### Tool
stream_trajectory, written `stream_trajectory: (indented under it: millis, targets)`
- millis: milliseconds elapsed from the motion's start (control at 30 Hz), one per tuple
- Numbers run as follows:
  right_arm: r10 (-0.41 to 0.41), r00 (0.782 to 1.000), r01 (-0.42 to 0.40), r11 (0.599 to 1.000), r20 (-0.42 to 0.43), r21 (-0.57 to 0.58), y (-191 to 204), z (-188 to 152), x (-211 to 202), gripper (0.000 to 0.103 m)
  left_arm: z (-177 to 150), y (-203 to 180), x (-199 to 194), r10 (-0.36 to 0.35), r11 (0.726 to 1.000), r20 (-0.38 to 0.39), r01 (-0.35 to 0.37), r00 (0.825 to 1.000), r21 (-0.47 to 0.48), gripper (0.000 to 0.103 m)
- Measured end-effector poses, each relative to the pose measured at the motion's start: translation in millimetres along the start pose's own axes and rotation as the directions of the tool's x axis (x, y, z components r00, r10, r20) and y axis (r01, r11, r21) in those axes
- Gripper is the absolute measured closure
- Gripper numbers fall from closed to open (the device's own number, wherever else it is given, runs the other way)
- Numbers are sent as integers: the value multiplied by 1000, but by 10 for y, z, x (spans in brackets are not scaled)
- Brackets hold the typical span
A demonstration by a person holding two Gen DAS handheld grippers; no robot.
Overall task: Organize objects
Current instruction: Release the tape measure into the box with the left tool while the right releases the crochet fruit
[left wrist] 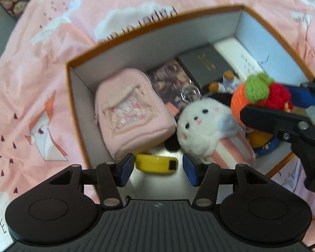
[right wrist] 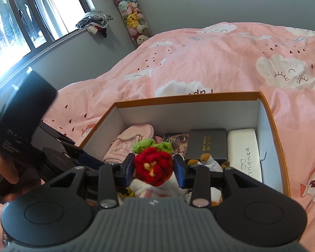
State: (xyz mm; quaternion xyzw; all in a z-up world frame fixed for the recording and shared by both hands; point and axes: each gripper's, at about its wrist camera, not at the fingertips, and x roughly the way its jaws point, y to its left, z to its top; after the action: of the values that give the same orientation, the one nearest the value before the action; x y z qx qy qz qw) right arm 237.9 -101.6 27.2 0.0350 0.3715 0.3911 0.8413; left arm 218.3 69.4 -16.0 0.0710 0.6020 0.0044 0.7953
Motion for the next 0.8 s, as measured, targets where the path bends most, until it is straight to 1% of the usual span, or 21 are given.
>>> stream_trajectory:
  millis: [67,167,267,367,433,500,600,633,700,800]
  targets:
    - [6,1000,-6,1000,-5,0,8,7,-2,62,-47,34,-131,-20,1000,69,21,997,-11,43]
    - [20,1000,-20,1000,-14,-7,40,22,13,62,-172,148,-364,-49,996,189,62,981,-59,44]
    - [62,997,-62,998,-37,-1,86,57,52,62,-278,269,-523,-46,988,291,86,956,-126,44]
    - [125,990,-124,992,-71,16,153,106,113,62,-400,428,-632,3,969,370,88,929,-229,44]
    - [158,982,-157,987,-100,23,223,129,174,62,-524,535,-667,38,944,400,98,916,-315,44]
    - [184,972,-181,983,-144,38,282,151,277,62,-656,645,-619,66,911,420,117,905,-396,45]
    - [231,949,-219,973,-217,78,369,150,462,62,-870,763,-558,122,859,444,130,888,-496,45]
    - [239,941,-224,971,-240,89,402,150,518,62,-935,810,-560,138,842,445,131,885,-523,45]
    - [249,925,-227,968,-286,109,464,144,626,62,-1046,875,-501,146,815,437,143,888,-562,46]
    - [257,898,-215,965,-357,153,519,133,789,62,-1144,953,-386,125,785,417,167,901,-596,47]
